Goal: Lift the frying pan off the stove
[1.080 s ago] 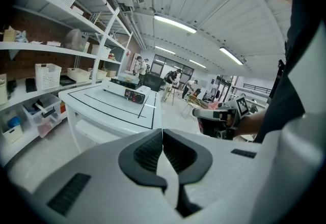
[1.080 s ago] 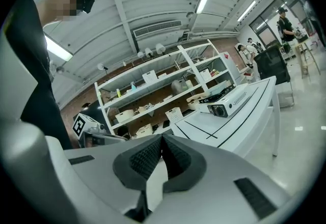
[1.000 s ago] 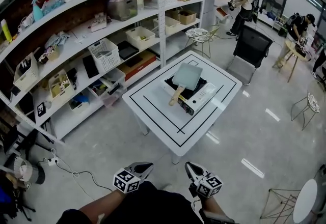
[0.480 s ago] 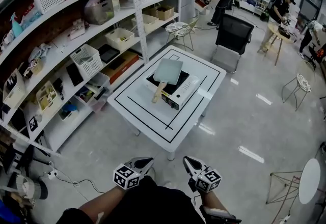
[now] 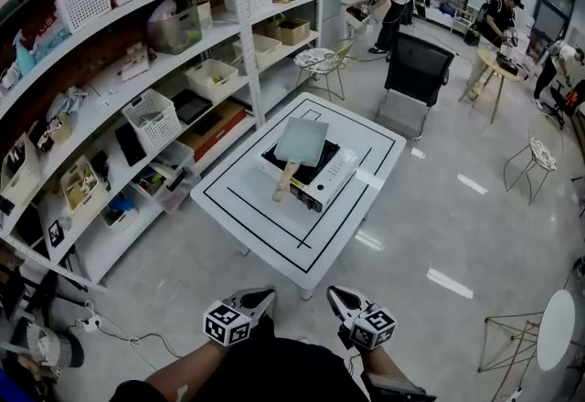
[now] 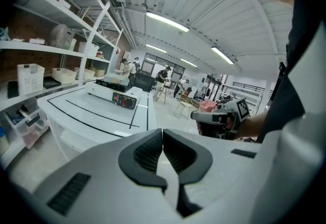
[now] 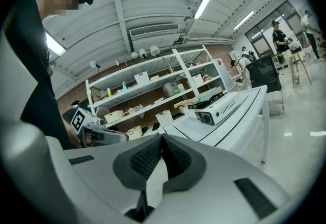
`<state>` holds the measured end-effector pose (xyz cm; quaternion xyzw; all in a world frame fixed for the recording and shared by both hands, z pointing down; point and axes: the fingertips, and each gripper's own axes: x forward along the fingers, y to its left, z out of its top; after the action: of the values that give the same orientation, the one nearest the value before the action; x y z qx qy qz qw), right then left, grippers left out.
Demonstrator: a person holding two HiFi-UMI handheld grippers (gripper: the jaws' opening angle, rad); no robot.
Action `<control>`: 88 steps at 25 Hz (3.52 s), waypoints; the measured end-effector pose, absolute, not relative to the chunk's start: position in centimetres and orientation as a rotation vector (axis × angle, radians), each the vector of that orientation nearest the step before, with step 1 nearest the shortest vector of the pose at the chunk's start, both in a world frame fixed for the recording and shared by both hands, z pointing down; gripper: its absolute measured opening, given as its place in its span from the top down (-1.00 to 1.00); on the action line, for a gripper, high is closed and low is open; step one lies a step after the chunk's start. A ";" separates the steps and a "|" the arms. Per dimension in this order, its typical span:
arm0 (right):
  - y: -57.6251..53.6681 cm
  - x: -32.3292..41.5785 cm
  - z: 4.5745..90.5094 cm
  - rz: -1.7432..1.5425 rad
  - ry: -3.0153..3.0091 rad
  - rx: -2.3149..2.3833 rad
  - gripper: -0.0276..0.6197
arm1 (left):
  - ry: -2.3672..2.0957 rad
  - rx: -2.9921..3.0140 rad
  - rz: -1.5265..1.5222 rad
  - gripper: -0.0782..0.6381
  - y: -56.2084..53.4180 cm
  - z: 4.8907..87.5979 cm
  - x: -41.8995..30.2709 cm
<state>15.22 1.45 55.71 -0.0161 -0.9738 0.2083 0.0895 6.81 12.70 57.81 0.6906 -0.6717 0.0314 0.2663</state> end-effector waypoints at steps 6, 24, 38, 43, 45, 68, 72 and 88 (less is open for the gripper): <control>0.1 12.3 56.6 0.595 -2.899 -0.040 0.84 | -1.800 1.866 0.069 0.76 11.3 58.6 3.3; -2.6 1.2 56.6 0.569 -2.851 0.081 0.84 | -1.711 1.901 0.005 0.76 7.3 59.1 -9.3; -5.2 -3.8 55.9 0.565 -2.871 0.351 0.84 | -1.575 1.991 0.013 0.76 5.0 59.5 -16.2; -5.8 -3.7 55.9 0.565 -2.848 0.386 0.84 | -1.554 1.995 -0.007 0.76 3.9 59.3 -17.0; -6.1 -3.5 56.0 0.558 -2.839 0.393 0.84 | -1.560 1.993 -0.026 0.76 3.5 58.9 -17.1; -12.7 -3.7 55.0 0.576 -2.931 0.150 0.84 | -1.681 1.768 -0.231 0.76 -3.7 55.5 -19.0; -13.3 -4.1 55.5 0.621 -2.947 0.167 0.84 | -1.642 1.738 -0.268 0.75 -4.8 55.4 -19.4; -13.9 -5.8 56.1 0.637 -2.898 0.457 0.84 | -1.167 1.661 -0.505 0.25 -9.2 56.5 -20.6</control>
<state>-5.76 -13.89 56.07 0.1517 -0.9630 0.2117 0.0695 -20.63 -9.22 56.47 0.6871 -0.4827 -0.2089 0.5013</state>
